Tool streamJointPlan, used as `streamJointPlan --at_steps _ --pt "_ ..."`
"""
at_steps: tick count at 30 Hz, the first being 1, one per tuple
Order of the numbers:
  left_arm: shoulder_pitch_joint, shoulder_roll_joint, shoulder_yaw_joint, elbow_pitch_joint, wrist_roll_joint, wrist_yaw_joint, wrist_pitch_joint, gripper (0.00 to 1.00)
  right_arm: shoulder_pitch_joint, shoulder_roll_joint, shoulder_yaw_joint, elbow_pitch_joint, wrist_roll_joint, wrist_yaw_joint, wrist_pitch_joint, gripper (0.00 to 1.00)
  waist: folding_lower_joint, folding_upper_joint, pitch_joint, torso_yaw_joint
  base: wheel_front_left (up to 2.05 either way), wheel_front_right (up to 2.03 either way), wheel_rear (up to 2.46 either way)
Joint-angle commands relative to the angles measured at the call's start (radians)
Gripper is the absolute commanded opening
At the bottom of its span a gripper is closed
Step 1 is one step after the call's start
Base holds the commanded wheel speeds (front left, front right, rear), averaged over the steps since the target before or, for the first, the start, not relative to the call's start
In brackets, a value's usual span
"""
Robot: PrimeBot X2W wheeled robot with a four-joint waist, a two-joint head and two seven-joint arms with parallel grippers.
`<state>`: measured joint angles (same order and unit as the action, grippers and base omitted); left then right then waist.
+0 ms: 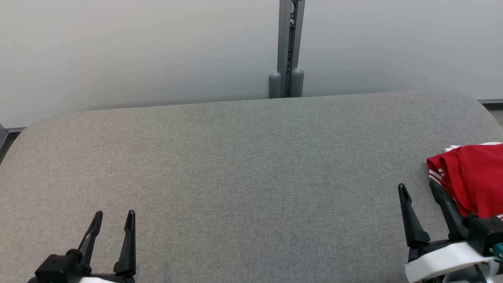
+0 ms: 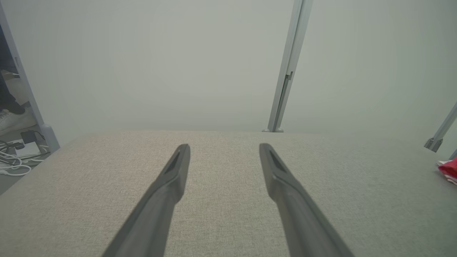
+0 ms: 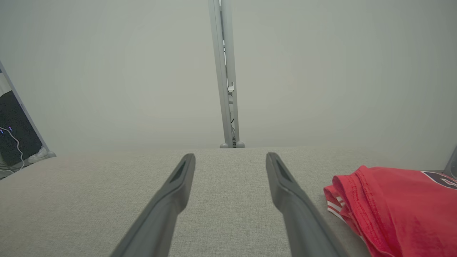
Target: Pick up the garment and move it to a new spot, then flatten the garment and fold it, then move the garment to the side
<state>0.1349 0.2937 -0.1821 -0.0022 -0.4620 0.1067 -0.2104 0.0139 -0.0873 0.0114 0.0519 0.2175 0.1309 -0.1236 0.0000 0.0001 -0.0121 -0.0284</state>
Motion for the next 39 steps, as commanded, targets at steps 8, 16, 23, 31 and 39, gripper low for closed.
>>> streamJointPlan --at_steps 8,16,23,31,39 --pt "-0.017 0.004 -0.003 0.004 -0.006 0.009 -0.001 1.00 0.009 -0.002 -0.005 -0.008 -0.010 0.000 0.004 1.00 0.0000 -0.0001 0.004 0.007 0.00 0.00 0.00" --pt "-0.021 0.005 -0.005 0.007 -0.010 0.013 -0.001 1.00 0.012 0.001 -0.005 -0.007 -0.003 0.000 0.001 1.00 0.0000 -0.0001 0.004 0.009 0.00 0.00 0.00" --pt "-0.024 0.009 -0.007 0.007 -0.013 0.017 -0.003 1.00 0.012 0.002 -0.002 -0.008 -0.001 0.000 -0.002 1.00 0.0000 -0.0001 0.007 0.013 0.00 0.00 0.00" --pt "-0.022 0.010 -0.011 0.007 -0.015 0.018 -0.006 1.00 0.011 0.001 0.000 -0.008 0.001 0.000 -0.005 1.00 0.0000 -0.0001 0.008 0.017 0.00 0.00 0.00" --pt "-0.008 -0.016 -0.008 0.022 -0.068 0.006 0.009 0.00 0.016 0.012 0.000 0.009 0.068 0.000 0.006 0.00 0.0000 -0.0001 0.008 0.018 0.00 0.00 0.00"
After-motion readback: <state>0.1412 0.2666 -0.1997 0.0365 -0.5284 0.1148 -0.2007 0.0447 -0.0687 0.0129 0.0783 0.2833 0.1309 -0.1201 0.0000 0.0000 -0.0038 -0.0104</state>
